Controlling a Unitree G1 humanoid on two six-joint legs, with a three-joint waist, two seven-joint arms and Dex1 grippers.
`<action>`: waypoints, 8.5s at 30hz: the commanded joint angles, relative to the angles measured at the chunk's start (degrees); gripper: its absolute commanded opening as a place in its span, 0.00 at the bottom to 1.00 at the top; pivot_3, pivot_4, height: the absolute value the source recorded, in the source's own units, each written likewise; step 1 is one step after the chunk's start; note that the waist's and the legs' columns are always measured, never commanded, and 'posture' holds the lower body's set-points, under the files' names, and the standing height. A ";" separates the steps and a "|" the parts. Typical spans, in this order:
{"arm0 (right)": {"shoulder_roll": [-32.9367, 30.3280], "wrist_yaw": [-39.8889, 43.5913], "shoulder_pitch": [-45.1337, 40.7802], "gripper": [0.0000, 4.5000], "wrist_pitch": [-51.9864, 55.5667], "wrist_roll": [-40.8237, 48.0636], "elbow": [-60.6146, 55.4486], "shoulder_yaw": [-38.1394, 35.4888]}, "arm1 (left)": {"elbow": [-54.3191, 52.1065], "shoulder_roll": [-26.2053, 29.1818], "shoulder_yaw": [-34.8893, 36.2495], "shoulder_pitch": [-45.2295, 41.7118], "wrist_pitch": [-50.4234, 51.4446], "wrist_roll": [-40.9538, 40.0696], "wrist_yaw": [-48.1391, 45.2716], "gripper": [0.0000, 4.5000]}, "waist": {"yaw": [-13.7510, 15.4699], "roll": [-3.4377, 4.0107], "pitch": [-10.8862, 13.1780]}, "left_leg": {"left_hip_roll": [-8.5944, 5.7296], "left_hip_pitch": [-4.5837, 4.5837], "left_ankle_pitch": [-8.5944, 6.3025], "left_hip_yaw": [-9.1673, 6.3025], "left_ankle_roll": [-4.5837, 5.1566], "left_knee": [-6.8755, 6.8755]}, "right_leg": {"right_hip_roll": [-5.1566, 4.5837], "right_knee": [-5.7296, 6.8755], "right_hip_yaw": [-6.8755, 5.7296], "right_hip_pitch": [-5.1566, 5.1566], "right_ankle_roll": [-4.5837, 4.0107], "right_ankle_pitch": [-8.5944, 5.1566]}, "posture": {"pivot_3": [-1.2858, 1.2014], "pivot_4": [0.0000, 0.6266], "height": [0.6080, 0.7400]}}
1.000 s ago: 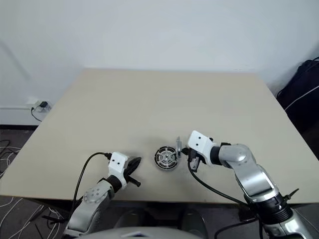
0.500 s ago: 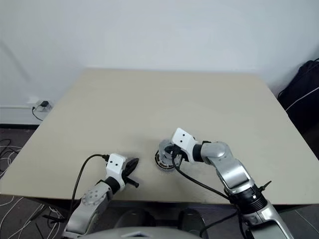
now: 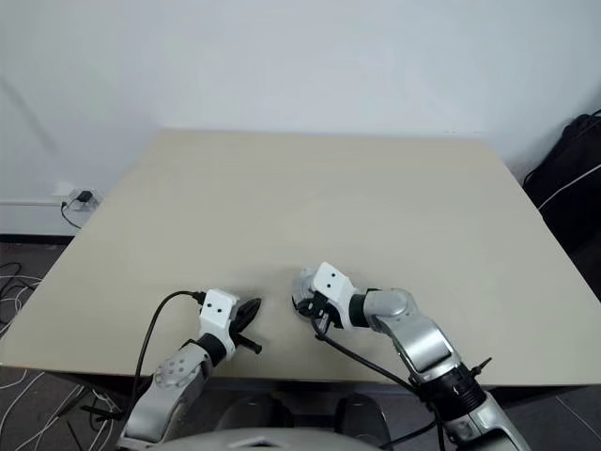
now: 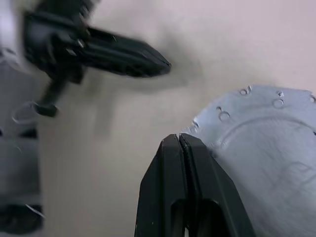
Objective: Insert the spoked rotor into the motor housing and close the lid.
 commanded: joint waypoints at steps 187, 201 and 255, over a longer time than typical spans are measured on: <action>-4.39 -6.16 -5.00 0.92 1.24 -6.99 9.51 1.21 | 5.37 -12.89 4.71 -23.39 47.27 -19.26 5.58 0.00 | -0.13 -0.03 -0.70 | -0.03 0.55 -0.04 0.00 0.06 -0.44 | -0.07 -0.55 0.04 0.63 0.24 0.23 | 0.52 0.00 1.00; -17.56 2.87 4.75 1.00 0.20 1.42 1.83 -10.36 | 4.76 -12.39 4.82 -23.54 46.47 -19.49 5.93 0.00 | 1.43 -0.16 -0.63 | -0.59 0.14 -0.26 -0.13 0.42 -0.52 | -0.50 -1.13 -0.11 0.57 0.61 0.28 | 0.52 0.00 1.00; 23.37 -29.08 2.38 0.72 48.91 39.68 6.75 -45.23 | 3.78 -11.37 3.00 -22.67 45.52 -19.93 3.78 0.00 | 0.43 0.58 -0.57 | -0.68 0.07 -0.24 -0.25 0.39 -0.52 | -0.46 -1.04 -0.19 0.52 0.71 0.37 | 0.52 0.00 1.00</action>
